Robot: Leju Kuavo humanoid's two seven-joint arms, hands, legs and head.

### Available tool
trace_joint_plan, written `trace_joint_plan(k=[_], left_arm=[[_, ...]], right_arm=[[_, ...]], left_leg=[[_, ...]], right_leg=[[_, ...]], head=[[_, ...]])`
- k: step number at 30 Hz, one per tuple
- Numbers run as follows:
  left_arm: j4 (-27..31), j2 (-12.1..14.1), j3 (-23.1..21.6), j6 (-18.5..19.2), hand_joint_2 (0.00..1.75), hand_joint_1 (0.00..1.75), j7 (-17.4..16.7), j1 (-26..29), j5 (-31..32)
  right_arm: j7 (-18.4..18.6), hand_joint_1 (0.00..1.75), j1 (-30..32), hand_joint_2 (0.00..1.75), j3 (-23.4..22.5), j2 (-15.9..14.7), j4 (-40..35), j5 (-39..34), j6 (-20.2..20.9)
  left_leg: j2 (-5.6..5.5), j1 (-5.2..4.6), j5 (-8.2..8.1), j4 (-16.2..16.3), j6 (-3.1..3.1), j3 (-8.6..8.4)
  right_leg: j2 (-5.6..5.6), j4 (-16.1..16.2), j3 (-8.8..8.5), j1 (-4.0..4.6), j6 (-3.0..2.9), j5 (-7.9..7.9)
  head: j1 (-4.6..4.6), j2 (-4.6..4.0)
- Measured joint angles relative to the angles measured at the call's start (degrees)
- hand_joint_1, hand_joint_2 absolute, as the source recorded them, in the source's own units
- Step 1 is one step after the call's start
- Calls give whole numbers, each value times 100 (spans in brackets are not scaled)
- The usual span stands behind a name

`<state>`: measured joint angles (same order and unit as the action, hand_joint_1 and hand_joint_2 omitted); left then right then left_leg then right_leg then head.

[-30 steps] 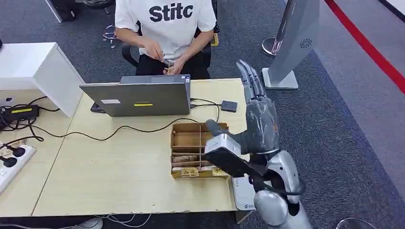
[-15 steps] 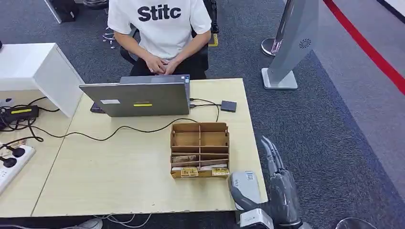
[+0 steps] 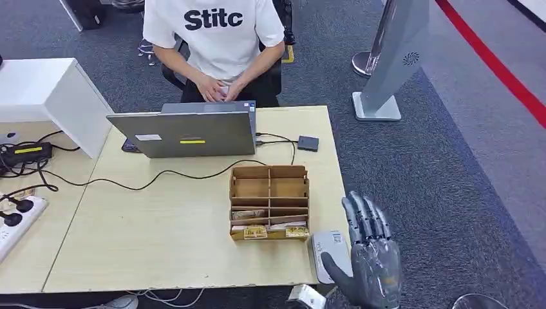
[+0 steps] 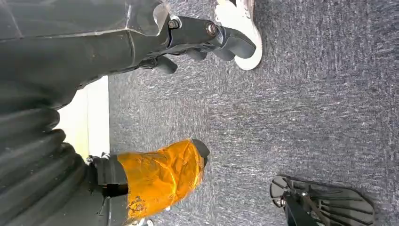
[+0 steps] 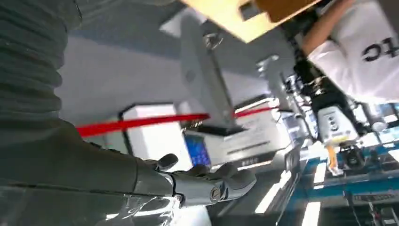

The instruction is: Pass the card to the sensor for recognition and then transmit it.

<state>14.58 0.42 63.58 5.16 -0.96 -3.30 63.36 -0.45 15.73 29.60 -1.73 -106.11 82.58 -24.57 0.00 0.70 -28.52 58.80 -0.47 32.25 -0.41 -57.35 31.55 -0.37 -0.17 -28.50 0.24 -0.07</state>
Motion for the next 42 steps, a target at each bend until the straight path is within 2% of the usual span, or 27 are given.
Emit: trace_joint_plan(k=[2, 8, 19, 28, 42], left_arm=[[0, 0, 2, 0, 175, 0, 2, -3, 37], [0, 0, 52, 7, 175, 0, 0, -8, 116], [0, 2, 52, 50, 175, 0, 4, -61, 343], [0, 11, 52, 83, 175, 0, 4, -84, 417], [0, 15, 52, 85, 175, 0, 4, -89, 479]], right_arm=[[266, 0, -108, 175, 168, -96, 245, -27, -89], [379, 0, -333, 175, 433, -242, 682, -235, -50], [-200, 0, -962, 175, 467, -234, 1912, -385, 103], [-320, 0, -1333, 175, 448, -89, 2581, -143, 182], [-427, 0, -1495, 175, 389, 75, 2998, -119, 188]], left_leg=[[0, -2, 0, 0, 0, 0], [0, 0, 0, 1, 0, -1], [0, 0, 1, 1, 0, -2], [0, 0, 1, 1, 0, -2], [0, 0, 1, 1, 0, -2]], right_leg=[[-1, 0, 0, 0, 0, 0], [0, 0, 0, -1, 0, 1], [0, -1, -1, 0, -1, 1], [0, -1, 0, 0, -1, 1], [0, -1, 0, 0, -1, 1]], head=[[-2, 0], [-2, 0], [-2, 0], [-2, 0], [-2, 0]])
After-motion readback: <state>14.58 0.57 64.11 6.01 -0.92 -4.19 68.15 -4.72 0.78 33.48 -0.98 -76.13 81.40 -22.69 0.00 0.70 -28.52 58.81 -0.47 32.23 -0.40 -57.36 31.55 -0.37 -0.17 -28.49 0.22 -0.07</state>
